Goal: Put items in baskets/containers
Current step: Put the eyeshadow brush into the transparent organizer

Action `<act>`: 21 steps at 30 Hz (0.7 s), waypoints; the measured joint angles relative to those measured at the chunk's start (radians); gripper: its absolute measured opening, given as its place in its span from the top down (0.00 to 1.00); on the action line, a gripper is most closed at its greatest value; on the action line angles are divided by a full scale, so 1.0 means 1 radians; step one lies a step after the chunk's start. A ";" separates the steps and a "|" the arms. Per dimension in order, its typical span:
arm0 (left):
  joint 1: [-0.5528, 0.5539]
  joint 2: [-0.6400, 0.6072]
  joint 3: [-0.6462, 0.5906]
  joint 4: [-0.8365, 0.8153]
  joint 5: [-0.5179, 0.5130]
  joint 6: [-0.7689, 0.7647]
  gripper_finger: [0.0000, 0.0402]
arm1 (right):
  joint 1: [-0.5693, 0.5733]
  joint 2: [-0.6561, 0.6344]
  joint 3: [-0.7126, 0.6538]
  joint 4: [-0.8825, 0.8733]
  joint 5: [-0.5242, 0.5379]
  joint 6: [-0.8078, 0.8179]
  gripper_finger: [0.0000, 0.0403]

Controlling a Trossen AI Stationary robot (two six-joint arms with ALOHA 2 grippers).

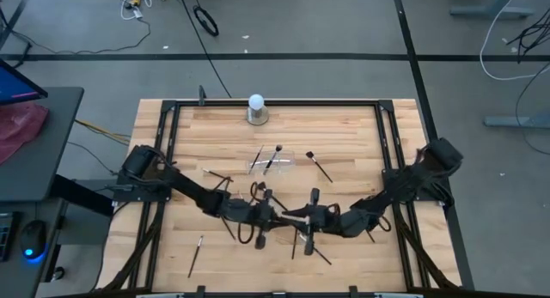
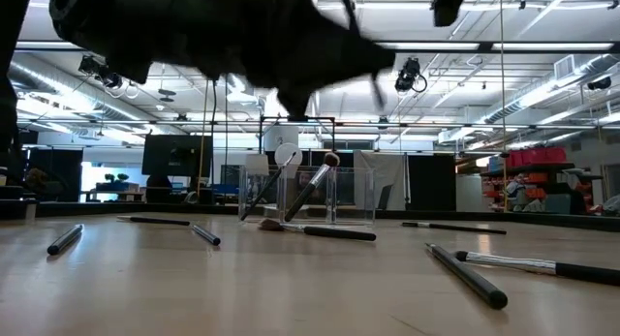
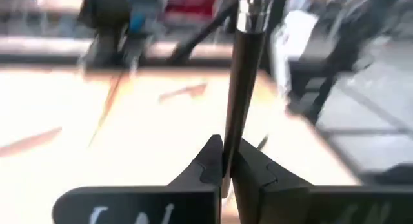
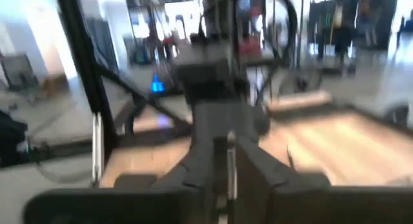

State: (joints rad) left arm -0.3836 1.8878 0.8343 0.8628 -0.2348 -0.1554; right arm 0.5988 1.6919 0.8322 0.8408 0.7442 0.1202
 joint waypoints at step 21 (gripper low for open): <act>0.000 -0.019 0.003 -0.180 -0.045 -0.075 0.95 | -0.095 0.018 0.069 -0.417 -0.186 0.257 0.57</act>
State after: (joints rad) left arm -0.3840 1.8690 0.8371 0.6828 -0.2802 -0.2307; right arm 0.5041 1.7103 0.9016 0.4236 0.5587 0.3767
